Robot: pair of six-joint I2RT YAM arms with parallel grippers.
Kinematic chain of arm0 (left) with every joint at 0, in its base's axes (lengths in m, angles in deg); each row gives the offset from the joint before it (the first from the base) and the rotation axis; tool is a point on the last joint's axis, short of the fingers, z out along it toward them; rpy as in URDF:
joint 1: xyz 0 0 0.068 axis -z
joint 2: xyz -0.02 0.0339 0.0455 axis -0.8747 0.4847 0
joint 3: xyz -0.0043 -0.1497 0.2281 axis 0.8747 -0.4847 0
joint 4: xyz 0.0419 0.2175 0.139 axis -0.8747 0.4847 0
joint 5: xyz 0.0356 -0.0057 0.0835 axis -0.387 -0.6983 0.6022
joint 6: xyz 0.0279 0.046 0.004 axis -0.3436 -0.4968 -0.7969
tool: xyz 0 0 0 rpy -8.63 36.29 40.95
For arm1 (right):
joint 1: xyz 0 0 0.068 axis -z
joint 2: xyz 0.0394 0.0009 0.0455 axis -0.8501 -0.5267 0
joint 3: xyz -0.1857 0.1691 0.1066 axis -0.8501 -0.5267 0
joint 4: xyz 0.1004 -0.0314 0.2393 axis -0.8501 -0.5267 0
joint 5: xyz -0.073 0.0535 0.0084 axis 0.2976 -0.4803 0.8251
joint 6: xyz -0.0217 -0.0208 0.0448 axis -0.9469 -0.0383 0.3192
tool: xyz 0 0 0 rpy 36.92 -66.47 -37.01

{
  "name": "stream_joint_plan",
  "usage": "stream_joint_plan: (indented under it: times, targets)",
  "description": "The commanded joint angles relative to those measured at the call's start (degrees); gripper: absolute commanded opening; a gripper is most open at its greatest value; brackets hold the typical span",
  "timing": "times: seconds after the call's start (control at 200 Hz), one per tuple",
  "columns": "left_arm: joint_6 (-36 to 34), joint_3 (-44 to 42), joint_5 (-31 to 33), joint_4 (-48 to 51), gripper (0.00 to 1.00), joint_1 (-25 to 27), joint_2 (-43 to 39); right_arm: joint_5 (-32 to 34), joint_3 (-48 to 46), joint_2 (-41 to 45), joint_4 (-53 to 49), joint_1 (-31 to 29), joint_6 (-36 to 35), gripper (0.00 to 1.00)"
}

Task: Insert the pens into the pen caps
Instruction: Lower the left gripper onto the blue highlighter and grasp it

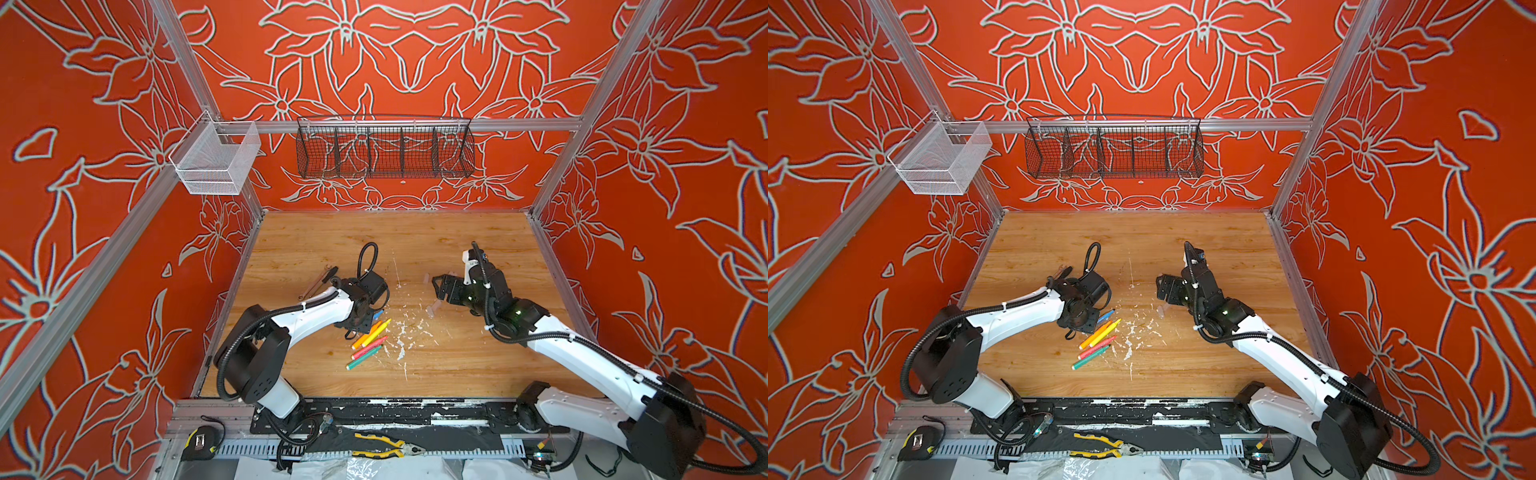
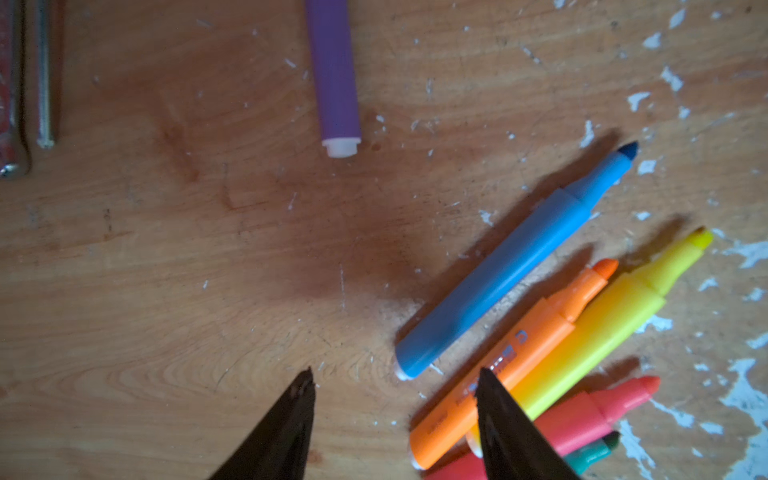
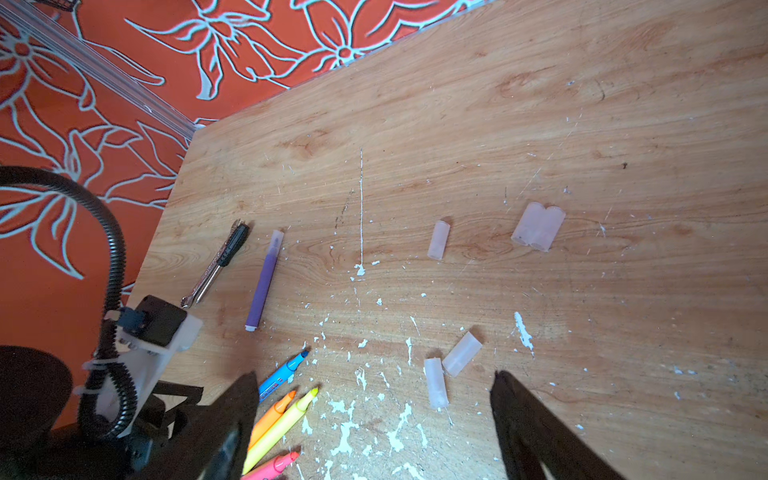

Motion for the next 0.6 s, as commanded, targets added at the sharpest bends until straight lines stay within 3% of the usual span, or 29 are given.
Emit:
stream_joint_plan:
  times: [0.0,0.225,0.59]
  targets:
    - [-0.2,2.4,0.3,0.5,0.58,0.3,3.0,0.7,0.7,-0.2,-0.7,0.1,0.1,0.89]
    - [-0.3,5.8,0.2,0.8,0.55,0.3,8.9,-0.4,0.5,0.6,-0.5,0.1,0.4,0.88]
    - [2.6,6.7,-3.2,-0.4,0.27,0.3,14.1,-1.2,0.6,2.0,-1.2,0.1,0.8,0.86]
